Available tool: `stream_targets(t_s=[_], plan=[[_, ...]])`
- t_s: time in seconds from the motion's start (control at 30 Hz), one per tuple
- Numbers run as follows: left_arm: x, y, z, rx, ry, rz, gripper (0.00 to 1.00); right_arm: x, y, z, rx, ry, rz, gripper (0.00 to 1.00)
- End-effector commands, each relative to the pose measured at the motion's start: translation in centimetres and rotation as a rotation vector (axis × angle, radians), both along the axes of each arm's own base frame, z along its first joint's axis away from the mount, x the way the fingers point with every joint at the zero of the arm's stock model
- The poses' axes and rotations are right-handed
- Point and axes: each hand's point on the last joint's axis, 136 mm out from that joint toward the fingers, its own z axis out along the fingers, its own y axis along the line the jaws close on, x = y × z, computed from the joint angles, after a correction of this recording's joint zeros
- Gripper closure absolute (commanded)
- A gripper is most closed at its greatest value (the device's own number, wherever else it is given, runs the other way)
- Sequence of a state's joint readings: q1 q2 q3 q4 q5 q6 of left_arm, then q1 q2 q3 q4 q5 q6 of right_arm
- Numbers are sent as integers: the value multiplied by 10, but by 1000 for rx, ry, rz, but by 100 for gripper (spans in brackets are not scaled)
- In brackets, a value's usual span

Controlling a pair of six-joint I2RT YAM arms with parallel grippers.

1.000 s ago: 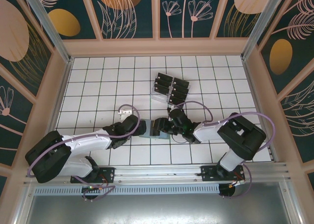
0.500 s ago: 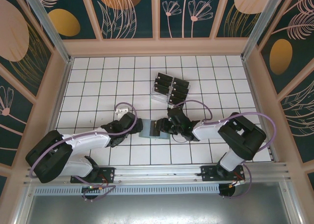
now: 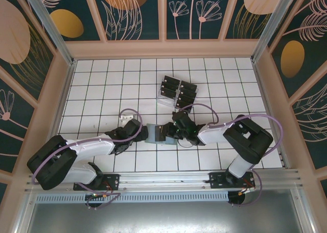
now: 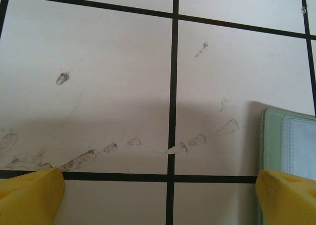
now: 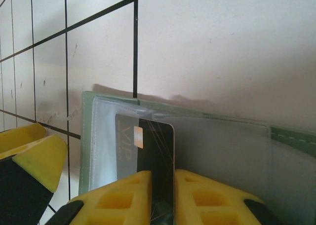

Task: Put the credit cards into the card holder
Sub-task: Insert the credit card into the card slot.

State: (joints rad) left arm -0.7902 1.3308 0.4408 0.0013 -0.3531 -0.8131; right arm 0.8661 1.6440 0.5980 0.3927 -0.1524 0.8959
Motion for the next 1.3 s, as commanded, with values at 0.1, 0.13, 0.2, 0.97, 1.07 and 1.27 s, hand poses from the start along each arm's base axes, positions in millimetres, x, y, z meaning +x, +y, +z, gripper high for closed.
stream_targets(t_s=[0.1, 0.13, 0.2, 0.97, 1.07, 1.27], plan=[[-4, 2, -8, 3, 14, -14, 1, -1, 18, 6, 31, 0, 21, 86], [-4, 1, -8, -1, 14, -15, 1, -2, 19, 6, 33, 3, 24, 86], [-4, 1, -9, -2, 16, -17, 1, -4, 22, 6, 37, 8, 27, 88], [-6, 5, -4, -7, 8, -7, 1, -15, -1, 2, 19, 18, -25, 75], [-7, 5, -6, -7, 13, -6, 1, -17, 0, 2, 24, 21, -18, 77], [-8, 6, -8, -7, 17, -5, 1, -21, 4, 1, 28, 28, -5, 82]])
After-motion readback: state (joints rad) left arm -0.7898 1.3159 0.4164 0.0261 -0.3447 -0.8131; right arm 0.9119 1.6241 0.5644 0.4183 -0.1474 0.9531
